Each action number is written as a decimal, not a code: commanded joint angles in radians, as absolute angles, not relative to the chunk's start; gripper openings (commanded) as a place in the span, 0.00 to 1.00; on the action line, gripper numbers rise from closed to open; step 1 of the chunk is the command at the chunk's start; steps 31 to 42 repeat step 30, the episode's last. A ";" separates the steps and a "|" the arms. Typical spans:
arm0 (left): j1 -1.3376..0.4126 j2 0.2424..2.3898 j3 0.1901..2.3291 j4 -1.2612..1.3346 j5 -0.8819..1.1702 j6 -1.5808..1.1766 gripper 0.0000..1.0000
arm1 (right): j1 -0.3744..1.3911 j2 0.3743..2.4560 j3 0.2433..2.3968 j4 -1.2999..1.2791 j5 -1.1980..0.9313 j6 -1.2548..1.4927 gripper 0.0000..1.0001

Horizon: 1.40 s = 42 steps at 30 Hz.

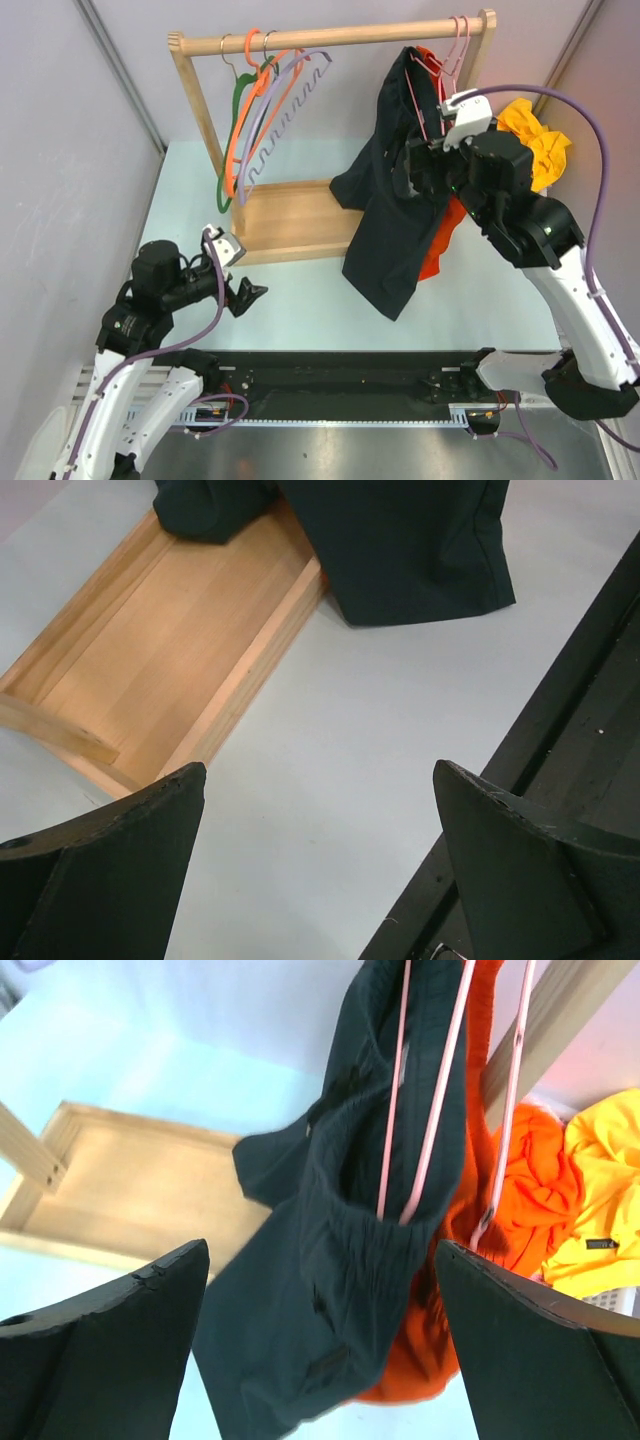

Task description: Place the shorts on the hanger

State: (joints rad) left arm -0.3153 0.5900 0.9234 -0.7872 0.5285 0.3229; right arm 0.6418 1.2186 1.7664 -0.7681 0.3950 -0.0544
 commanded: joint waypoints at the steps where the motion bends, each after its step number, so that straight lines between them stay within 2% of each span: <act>1: -0.296 0.560 0.954 -0.844 0.492 0.321 1.00 | 0.608 1.108 1.672 -0.781 0.196 -0.107 1.00; 5: -0.281 0.560 1.008 -0.859 0.459 0.325 1.00 | 0.574 1.022 1.611 -0.859 -0.068 -0.185 1.00; 7: -0.281 0.586 1.063 -0.947 0.457 0.458 1.00 | 0.555 0.980 1.585 -0.902 -0.173 -0.213 1.00; 13: -0.281 0.583 1.054 -1.057 0.218 0.529 1.00 | 0.506 0.895 1.494 -1.018 -0.305 -0.279 1.00; 20: -0.281 0.448 0.919 -1.083 0.071 0.610 1.00 | 0.491 0.822 1.425 -1.141 -0.296 -0.371 1.00; 30: -0.281 0.413 0.867 -1.074 0.058 0.598 1.00 | 0.390 0.758 1.382 -1.132 -0.334 -0.295 1.00; 42: -0.281 0.413 0.867 -1.074 0.058 0.598 1.00 | 0.390 0.758 1.382 -1.132 -0.334 -0.295 1.00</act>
